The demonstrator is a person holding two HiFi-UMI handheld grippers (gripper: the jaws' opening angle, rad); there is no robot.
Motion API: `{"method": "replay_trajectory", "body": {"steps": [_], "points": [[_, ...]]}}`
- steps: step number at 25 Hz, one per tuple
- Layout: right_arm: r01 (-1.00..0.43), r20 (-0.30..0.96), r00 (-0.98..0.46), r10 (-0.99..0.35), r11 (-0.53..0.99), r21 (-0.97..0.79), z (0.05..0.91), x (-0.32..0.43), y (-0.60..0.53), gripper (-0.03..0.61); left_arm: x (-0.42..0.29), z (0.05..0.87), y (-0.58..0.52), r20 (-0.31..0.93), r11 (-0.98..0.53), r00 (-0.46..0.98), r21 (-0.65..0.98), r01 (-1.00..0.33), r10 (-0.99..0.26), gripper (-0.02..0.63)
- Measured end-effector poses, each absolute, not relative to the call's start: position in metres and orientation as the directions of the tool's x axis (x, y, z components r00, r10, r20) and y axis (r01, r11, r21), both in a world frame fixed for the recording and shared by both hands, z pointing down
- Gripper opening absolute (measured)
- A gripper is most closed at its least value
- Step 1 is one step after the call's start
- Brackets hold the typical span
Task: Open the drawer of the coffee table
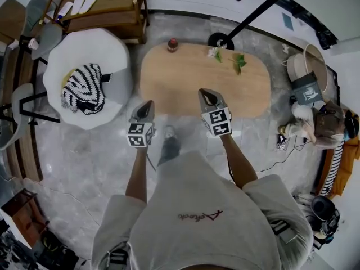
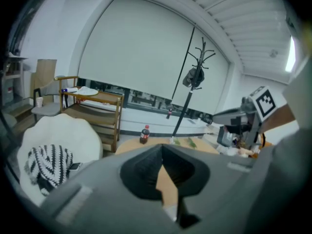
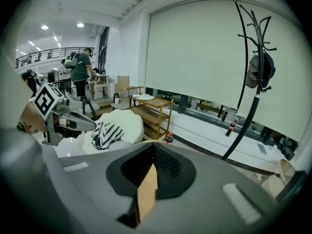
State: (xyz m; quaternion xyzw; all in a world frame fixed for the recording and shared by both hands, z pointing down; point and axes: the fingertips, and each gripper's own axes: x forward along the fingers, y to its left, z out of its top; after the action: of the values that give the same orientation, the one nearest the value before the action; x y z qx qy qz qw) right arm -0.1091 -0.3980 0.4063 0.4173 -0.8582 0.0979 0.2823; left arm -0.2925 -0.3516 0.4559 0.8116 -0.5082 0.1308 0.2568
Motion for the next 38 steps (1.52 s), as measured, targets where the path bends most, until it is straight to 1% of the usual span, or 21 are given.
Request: {"method": "replay_trajectory", "body": {"steps": [13, 21, 26, 32, 38], "points": [[-0.788, 0.612, -0.479, -0.629, 0.615, 0.015, 0.461, -0.064, -0.325, 0.005, -0.258, 0.501, -0.285, 0.522, -0.328, 0.442, 0.301, -0.896, -0.729, -0.002], [-0.802, 0.621, -0.476, -0.623, 0.598, -0.015, 0.493, -0.023, -0.272, 0.005, -0.226, 0.525, -0.227, 0.547, -0.325, 0.433, 0.286, -0.901, -0.717, -0.002], [-0.804, 0.622, -0.477, -0.621, 0.594, -0.023, 0.522, -0.009, -0.249, 0.005, -0.222, 0.55, -0.203, 0.565, -0.318, 0.419, 0.274, -0.908, -0.711, -0.002], [-0.804, 0.601, -0.489, -0.633, 0.593, -0.03, 0.578, -0.001, -0.241, 0.005, -0.231, 0.608, -0.201, 0.568, -0.309, 0.399, 0.252, -0.917, -0.72, -0.002], [-0.793, 0.576, -0.526, -0.626, 0.606, -0.064, 0.681, 0.001, -0.241, 0.005, -0.255, 0.71, -0.218, 0.566, -0.298, 0.364, 0.211, -0.931, -0.739, -0.002]]}}
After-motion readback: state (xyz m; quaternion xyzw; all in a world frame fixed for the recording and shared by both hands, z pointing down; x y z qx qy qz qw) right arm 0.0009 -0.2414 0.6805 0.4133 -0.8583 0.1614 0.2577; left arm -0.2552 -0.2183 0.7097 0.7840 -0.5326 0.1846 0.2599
